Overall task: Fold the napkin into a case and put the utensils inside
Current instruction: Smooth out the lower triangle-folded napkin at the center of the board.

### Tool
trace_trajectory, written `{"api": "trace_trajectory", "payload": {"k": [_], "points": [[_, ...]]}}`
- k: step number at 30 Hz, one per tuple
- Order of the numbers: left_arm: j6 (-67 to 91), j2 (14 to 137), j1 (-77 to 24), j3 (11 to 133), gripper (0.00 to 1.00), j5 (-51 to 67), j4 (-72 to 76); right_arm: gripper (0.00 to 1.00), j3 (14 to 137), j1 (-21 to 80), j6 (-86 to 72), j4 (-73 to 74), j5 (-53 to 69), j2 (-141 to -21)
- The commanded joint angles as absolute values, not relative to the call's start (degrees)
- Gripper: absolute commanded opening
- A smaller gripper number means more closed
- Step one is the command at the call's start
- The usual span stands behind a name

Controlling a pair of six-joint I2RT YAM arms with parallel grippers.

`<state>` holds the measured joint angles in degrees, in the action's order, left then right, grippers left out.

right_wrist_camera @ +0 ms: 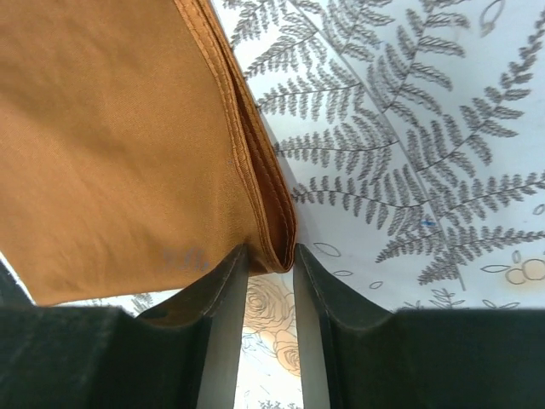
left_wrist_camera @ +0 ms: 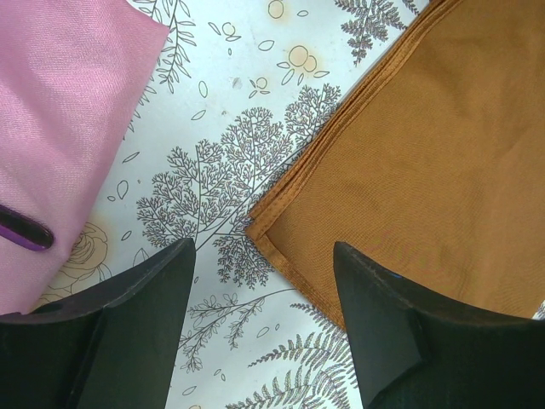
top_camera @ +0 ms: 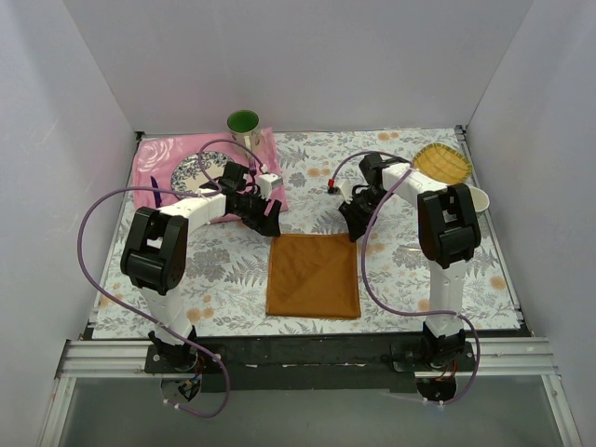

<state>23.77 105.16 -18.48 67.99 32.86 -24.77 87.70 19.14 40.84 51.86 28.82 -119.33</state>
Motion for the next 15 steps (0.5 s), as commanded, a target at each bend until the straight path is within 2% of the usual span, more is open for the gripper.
{"api": "trace_trajectory", "payload": {"k": [1, 6, 8, 9, 15], "points": [[23.55, 103.97, -18.11, 69.52, 0.66, 34.19, -23.73, 0.32, 89.65, 19.42, 42.71, 55.72, 31.9, -119.97], [23.64, 104.68, -18.11, 70.05, 0.66, 33.84, -23.64, 0.2, 89.03, 19.42, 43.33, 55.02, 32.08, -120.67], [23.56, 105.12, -18.11, 70.22, 0.66, 33.66, -23.99, 0.05, 89.03, 19.42, 43.33, 54.32, 32.52, -120.32], [23.55, 105.38, -18.02, 70.31, 0.66, 33.75, -24.17, 0.01, 89.38, 19.42, 43.24, 54.32, 33.39, -120.06], [20.22, 105.38, -16.88, 70.31, 0.65, 37.61, -24.17, 0.01, 87.28, 19.69, 44.12, 50.37, 35.59, -114.97]]}}
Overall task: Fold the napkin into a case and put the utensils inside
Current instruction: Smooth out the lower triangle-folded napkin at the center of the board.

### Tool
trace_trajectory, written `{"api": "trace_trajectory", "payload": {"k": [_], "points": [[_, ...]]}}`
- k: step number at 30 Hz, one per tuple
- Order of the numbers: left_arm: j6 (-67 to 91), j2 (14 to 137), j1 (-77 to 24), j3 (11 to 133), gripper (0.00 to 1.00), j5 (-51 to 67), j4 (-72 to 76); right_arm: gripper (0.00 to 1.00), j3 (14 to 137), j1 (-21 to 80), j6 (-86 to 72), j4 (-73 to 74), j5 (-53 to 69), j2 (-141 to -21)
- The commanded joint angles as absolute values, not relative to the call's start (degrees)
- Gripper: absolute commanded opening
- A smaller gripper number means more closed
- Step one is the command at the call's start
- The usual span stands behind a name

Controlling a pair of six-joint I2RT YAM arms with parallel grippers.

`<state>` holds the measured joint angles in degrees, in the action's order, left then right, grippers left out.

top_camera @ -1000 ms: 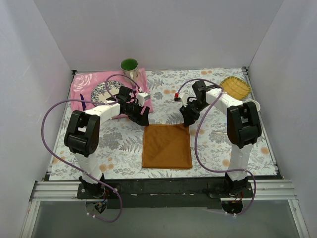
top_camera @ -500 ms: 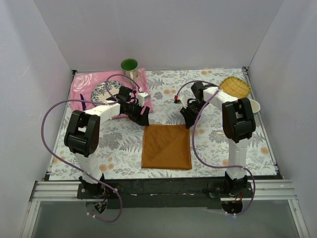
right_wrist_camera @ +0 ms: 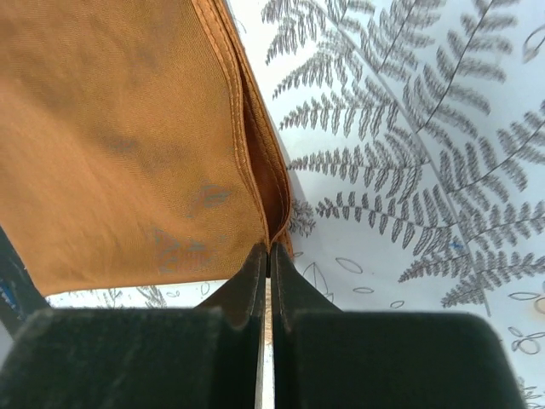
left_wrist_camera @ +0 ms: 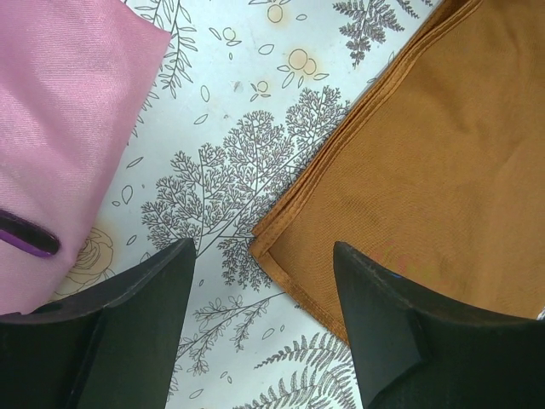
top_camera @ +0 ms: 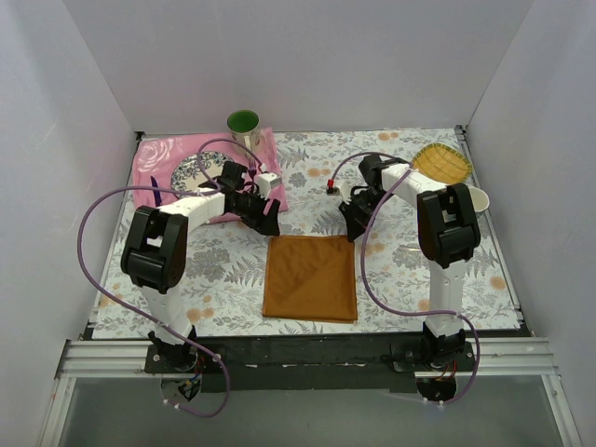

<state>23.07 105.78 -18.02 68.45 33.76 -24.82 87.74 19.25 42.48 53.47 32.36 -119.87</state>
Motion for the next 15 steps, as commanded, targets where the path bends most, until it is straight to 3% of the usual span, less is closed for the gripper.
{"api": "trace_trajectory", "payload": {"k": [1, 15], "points": [[19.87, 105.38, -16.61, 70.31, 0.65, 38.05, -24.0, 0.01, 86.06, 19.77, 44.47, 49.58, 35.6, -113.31], [15.56, 108.63, -16.17, 74.18, 0.63, 43.06, -26.1, 0.01, 83.76, 21.97, 47.03, 51.93, 34.62, -110.47]]}}
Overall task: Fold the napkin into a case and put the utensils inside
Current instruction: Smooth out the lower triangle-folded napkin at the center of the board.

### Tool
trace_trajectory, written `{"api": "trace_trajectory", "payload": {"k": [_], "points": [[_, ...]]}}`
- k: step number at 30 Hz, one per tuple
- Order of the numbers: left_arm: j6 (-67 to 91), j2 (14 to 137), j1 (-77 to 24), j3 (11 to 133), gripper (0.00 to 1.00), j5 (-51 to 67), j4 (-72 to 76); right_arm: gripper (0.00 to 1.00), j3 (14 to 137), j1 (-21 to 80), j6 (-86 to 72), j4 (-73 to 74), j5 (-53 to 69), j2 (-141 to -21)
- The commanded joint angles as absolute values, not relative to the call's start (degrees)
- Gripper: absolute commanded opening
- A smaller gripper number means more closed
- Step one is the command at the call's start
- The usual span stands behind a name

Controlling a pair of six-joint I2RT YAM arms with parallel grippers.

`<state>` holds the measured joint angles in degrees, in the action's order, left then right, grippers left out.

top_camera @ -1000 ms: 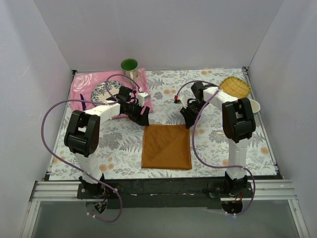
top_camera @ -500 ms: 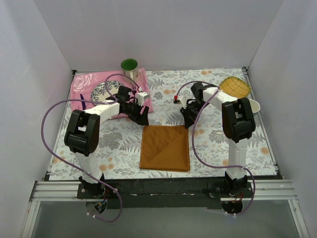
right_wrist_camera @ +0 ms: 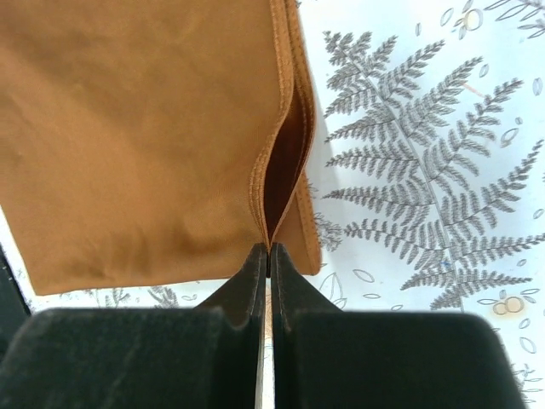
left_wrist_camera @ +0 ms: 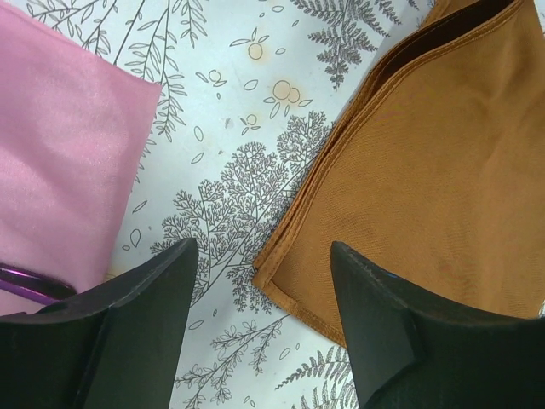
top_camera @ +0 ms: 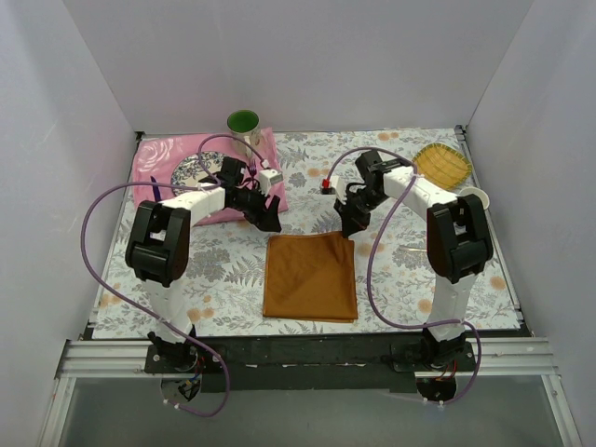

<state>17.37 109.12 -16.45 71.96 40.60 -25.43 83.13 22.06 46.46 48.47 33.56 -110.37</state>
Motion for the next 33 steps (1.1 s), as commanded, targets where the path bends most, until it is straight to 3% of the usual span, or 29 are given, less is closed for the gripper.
{"api": "trace_trajectory", "payload": {"k": [1, 5, 6, 8, 9, 11, 13, 15, 21, 28, 33], "points": [[15.47, 108.28, -16.17, 74.09, 0.63, 43.15, -26.1, 0.01, 84.02, 21.97, 46.76, 53.86, 35.06, -110.83], [16.08, 102.41, -16.17, 69.02, 0.6, 49.54, -22.78, 0.01, 85.17, 21.01, 43.34, 56.07, 38.04, -113.29], [16.0, 97.87, -16.17, 65.08, 0.6, 51.4, -21.37, 0.16, 85.69, 20.57, 41.33, 55.9, 38.67, -114.42], [15.74, 93.89, -16.35, 61.19, 0.6, 52.99, -17.94, 0.26, 87.09, 18.56, 39.91, 57.38, 41.81, -115.83], [15.38, 91.52, -16.52, 59.17, 0.6, 52.48, -17.15, 0.38, 89.01, 17.94, 38.42, 58.26, 42.97, -117.49], [13.81, 90.53, -17.14, 58.8, 0.6, 50.9, -17.49, 0.45, 90.61, 15.83, 37.18, 60.37, 46.47, -119.08], [12.04, 90.96, -17.58, 59.67, 0.61, 48.96, -18.28, 0.62, 91.66, 14.16, 34.82, 60.82, 48.24, -120.49], [11.69, 91.75, -18.1, 60.9, 0.61, 47.55, -18.11, 0.66, 92.02, 12.93, 32.79, 59.77, 49.92, -120.76], [9.93, 86.76, -30.65, 58.37, 0.54, 39.47, -14.51, 0.59, 89.48, 6.69, 23.21, 56.16, 51.15, -119.54], [2.3, 84.28, -47.27, 51.33, 0.43, 36.21, -6.68, 0.37, 74.89, 4.75, 13.91, 44.25, 49.76, -112.15], [-9.47, 88.85, -53.33, 54.4, 0.42, 39.64, -6.42, 0.35, 71.99, 5.36, 9.6, 39.3, 47.37, -112.06]]}}
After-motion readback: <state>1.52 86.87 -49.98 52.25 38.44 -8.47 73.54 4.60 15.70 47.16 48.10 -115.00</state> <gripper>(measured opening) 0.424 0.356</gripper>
